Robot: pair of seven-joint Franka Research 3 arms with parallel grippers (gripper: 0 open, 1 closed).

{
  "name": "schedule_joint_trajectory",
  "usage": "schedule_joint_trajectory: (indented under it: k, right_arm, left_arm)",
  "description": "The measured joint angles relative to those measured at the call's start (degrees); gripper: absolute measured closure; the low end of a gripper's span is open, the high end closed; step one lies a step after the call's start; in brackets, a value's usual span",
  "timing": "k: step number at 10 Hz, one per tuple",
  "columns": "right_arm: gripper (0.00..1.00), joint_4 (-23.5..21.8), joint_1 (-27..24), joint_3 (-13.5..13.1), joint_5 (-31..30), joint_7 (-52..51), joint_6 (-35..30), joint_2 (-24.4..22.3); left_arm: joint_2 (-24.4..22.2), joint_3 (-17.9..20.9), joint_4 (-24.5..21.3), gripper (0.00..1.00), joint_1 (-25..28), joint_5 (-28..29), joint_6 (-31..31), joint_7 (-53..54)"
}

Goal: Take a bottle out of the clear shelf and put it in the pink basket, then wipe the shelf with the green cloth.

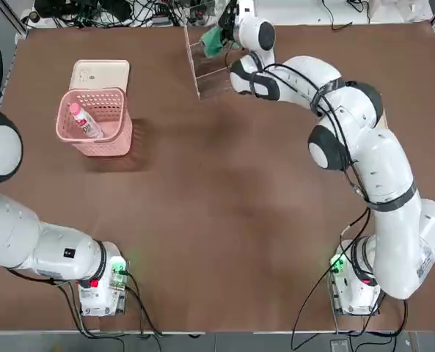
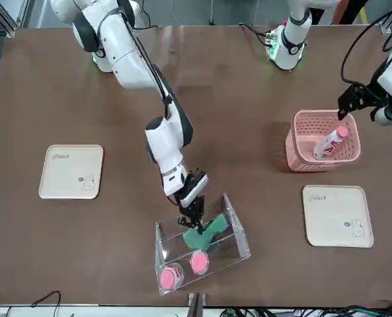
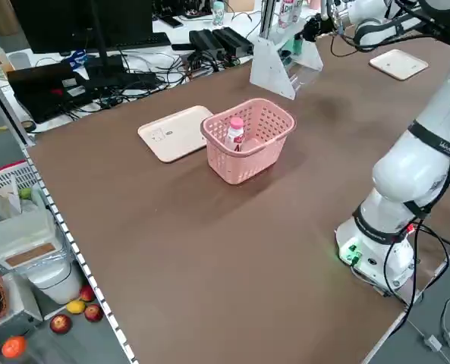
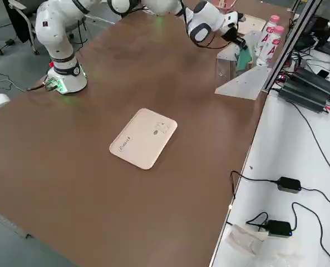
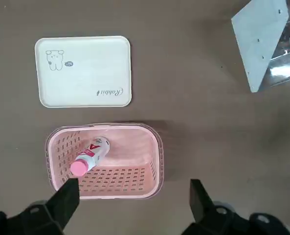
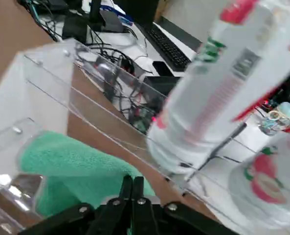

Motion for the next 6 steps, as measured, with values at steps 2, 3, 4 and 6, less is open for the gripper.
schedule_joint_trajectory:
  k: [2, 3, 4, 6]
  right_arm:
    - [0.97, -0.20, -1.73, -0.02, 0.00, -2.58, -1.70, -0.03]
    - [0.97, -0.20, -1.96, -0.02, 0.00, -3.24, -2.73, -0.19]
    - [0.97, -0.19, -1.97, 0.03, 0.09, -3.39, -4.09, -0.54]
    - [0.97, -0.16, -1.45, 0.50, 1.03, -0.65, -7.20, -2.13]
  left_arm:
    - [0.00, -0.04, 0.01, 0.00, 0.00, 0.00, 0.00, 0.05]
    - [0.00, -0.05, 0.01, 0.00, 0.00, 0.00, 0.00, 0.04]
    - [0.00, -0.05, 0.01, 0.00, 0.04, 0.00, 0.00, 0.04]
    - [0.00, 0.17, 0.02, 0.00, 0.35, 0.00, 0.00, 0.03]
